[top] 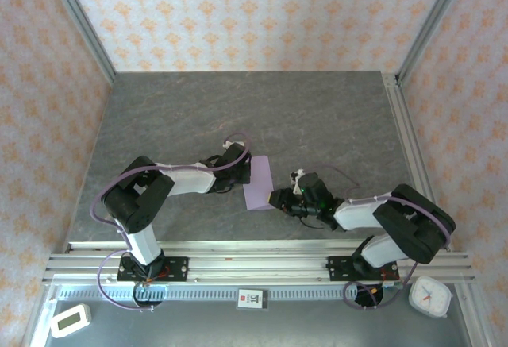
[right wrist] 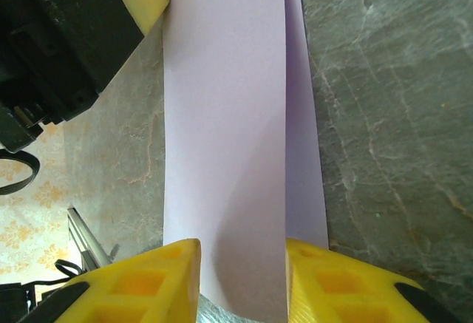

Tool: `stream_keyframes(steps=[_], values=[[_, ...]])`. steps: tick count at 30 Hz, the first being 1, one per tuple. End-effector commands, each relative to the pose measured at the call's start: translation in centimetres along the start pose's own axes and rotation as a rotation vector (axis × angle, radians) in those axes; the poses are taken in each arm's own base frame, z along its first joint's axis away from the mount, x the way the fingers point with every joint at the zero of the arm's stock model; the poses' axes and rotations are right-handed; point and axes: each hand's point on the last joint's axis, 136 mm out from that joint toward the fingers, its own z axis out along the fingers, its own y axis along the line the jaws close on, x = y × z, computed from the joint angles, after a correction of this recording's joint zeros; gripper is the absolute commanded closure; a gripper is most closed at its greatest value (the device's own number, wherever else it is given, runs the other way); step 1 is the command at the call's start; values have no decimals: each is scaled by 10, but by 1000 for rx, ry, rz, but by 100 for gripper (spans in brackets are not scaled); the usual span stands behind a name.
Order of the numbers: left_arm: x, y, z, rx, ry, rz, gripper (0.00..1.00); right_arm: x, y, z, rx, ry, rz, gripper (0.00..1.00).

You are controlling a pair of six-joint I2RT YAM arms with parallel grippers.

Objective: Fold a paper plane with a square sheet of paper (pick it up from the middle)
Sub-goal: Fold the triangle a second time at the center of the table.

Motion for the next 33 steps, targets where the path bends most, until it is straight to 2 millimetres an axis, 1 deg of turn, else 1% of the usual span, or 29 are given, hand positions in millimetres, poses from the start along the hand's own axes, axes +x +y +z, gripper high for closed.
stream_keyframes(steps=[1,7,12,15,18,25,29,33], values=[[44,32,4,-91,148,17,100,-9,12,-3,-54,-29,-35,68],[46,33,4,-90,152,16,100,-15,16,-1,-75,-32,-25,72],[45,32,4,-86,151,17,100,-18,13,6,-69,-14,-13,73],[44,30,3,-79,149,15,100,-19,10,6,-76,-11,2,67],[44,30,4,-78,151,16,100,-20,9,5,-92,-12,8,65],[43,29,3,-76,149,20,100,-18,16,6,-147,19,-17,66],[43,29,3,-74,150,24,100,-17,16,6,-158,34,-32,66],[42,28,3,-71,148,26,100,-21,9,7,-149,38,-31,58]])
